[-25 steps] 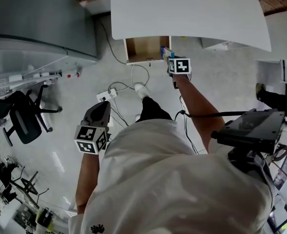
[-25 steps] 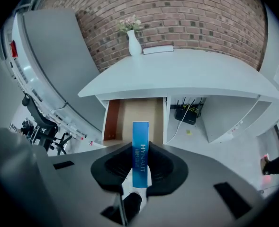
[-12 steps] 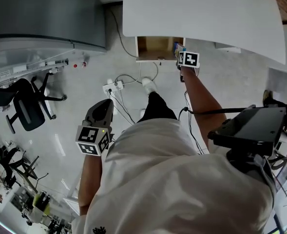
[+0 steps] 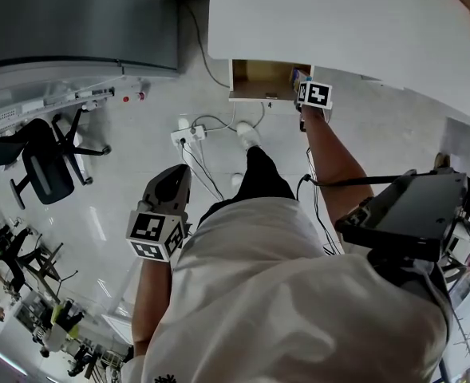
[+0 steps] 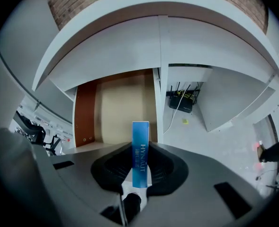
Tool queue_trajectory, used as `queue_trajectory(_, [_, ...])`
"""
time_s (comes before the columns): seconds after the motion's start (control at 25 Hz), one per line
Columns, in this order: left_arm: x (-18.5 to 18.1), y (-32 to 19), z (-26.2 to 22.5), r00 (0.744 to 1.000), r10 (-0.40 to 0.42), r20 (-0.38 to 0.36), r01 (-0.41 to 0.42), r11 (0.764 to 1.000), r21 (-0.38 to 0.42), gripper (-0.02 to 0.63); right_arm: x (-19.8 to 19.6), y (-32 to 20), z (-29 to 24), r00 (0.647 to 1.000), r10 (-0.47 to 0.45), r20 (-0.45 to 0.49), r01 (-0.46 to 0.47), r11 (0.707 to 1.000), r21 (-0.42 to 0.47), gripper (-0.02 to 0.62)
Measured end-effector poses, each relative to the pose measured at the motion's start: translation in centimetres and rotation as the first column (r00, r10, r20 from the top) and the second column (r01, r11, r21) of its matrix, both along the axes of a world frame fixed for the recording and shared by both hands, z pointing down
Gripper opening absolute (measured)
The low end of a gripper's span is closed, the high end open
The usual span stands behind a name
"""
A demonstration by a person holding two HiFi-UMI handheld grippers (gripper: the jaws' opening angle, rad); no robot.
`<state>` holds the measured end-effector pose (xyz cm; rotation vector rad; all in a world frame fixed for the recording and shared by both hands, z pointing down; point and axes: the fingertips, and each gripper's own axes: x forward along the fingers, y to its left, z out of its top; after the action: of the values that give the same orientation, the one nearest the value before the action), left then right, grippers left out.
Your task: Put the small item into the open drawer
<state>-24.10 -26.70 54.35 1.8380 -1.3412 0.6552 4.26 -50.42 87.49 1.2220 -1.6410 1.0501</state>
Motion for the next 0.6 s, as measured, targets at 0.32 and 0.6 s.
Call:
queue_trajectory(0.32, [-1.9,-0.6,2.5,1.000,-0.030,-0.003,0.030,0.998,-0.050,0.029,-1.5,-2.1,3.3,1.000,0.008,-0.015,-0.008,1.000,-0.030,0.101])
queue_trajectory(0.6, [-1.4,0.0,2.2,0.999,-0.039,0.003,0.039,0.998,-0.053,0.029,-0.9,-2.0,3.3,1.000,0.008,-0.015,-0.009,1.000,-0.027,0.103])
